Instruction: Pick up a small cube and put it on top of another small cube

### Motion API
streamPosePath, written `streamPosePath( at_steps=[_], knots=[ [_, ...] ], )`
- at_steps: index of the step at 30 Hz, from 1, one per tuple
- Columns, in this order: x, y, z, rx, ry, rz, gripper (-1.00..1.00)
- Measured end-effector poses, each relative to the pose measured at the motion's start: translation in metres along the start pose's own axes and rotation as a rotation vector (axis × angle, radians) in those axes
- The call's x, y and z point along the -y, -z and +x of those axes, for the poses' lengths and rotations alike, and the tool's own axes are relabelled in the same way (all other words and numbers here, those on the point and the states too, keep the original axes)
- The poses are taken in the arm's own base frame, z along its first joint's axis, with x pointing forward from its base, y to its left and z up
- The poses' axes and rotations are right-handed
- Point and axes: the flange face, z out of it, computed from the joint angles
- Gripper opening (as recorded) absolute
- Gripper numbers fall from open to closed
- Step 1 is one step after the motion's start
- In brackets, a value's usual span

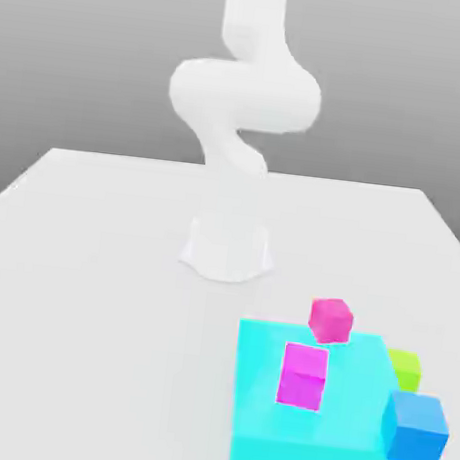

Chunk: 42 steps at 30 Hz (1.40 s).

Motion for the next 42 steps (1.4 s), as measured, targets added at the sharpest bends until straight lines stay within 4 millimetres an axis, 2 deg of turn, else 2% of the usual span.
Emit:
streamPosePath(
  at_steps=[5,8,11,16,18,20,22,28,29,36,42],
  knots=[
    [0.027,-0.114,-0.072,0.193,0.269,-0.023,0.0],
    [0.034,-0.169,-0.129,0.3,0.432,-0.032,0.0],
    [0.033,-0.215,-0.194,0.404,0.598,-0.04,0.0],
    [0.01,-0.272,-0.307,0.569,0.882,-0.05,0.0],
    [-0.003,-0.284,-0.359,0.637,1.016,-0.046,0.0],
    [-0.024,-0.295,-0.402,0.699,1.134,-0.049,0.0],
    [-0.048,-0.306,-0.434,0.75,1.223,-0.056,0.0],
    [-0.081,-0.351,-0.47,0.77,1.253,-0.06,0.0],
    [-0.084,-0.355,-0.474,0.77,1.253,-0.06,-1.0],
    [-0.084,-0.355,-0.474,0.771,1.254,-0.061,-1.0],
    [-0.06,-0.314,-0.447,0.77,1.253,-0.063,-1.0]
  ],
)
